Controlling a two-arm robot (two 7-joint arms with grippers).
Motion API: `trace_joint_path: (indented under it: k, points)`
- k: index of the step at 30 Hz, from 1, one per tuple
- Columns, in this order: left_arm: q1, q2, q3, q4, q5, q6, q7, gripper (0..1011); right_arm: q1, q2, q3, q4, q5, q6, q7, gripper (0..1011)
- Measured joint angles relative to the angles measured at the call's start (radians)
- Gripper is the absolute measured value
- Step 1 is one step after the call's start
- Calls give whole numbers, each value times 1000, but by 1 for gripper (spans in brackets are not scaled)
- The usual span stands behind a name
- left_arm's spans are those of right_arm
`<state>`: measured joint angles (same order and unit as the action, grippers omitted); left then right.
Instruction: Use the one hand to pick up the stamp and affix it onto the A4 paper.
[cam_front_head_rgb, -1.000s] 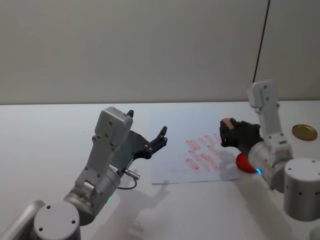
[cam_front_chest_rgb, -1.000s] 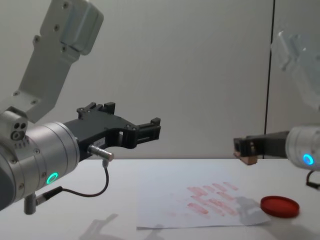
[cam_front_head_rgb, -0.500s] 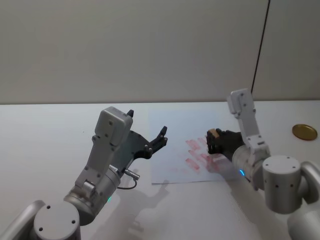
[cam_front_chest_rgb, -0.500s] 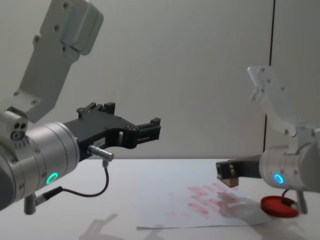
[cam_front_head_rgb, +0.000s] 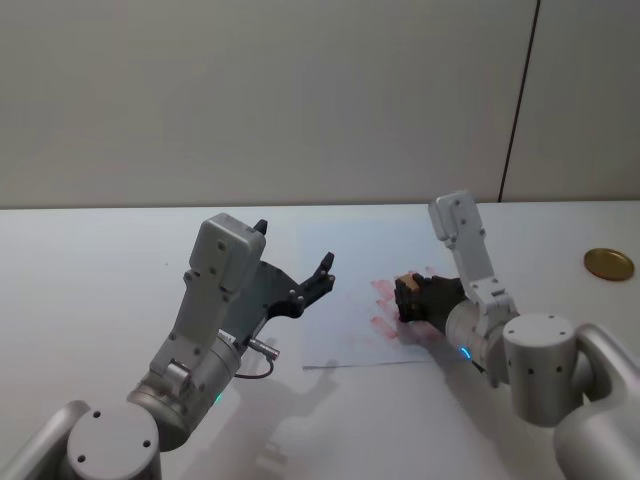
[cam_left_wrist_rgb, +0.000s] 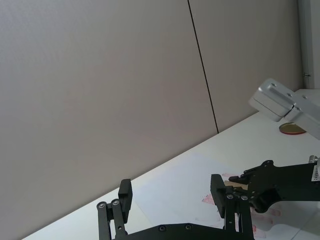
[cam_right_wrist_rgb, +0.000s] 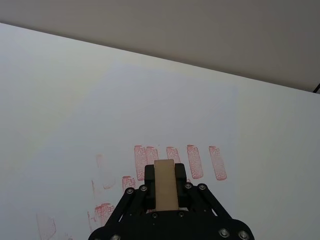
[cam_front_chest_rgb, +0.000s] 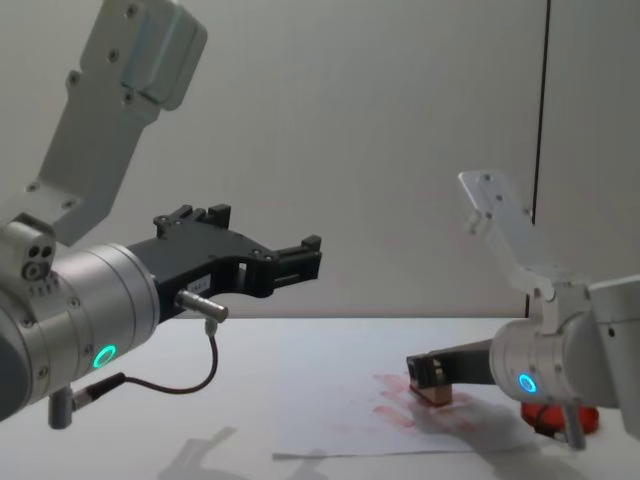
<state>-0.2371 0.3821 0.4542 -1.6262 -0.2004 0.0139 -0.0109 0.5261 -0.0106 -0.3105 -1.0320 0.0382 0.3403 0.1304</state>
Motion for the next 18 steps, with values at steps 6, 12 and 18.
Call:
trace_joint_path:
  k: [6, 12, 18]
  points:
    - [0, 0, 0, 0, 0, 0, 0, 993, 10, -5, -1, 24, -5, -3, 5, 216]
    - [0, 0, 0, 0, 0, 0, 0, 993, 15, -7, 0, 39, -6, -3, 7, 216]
    - [0, 0, 0, 0, 0, 0, 0, 993, 21, -8, 4, 58, 2, -2, 8, 216]
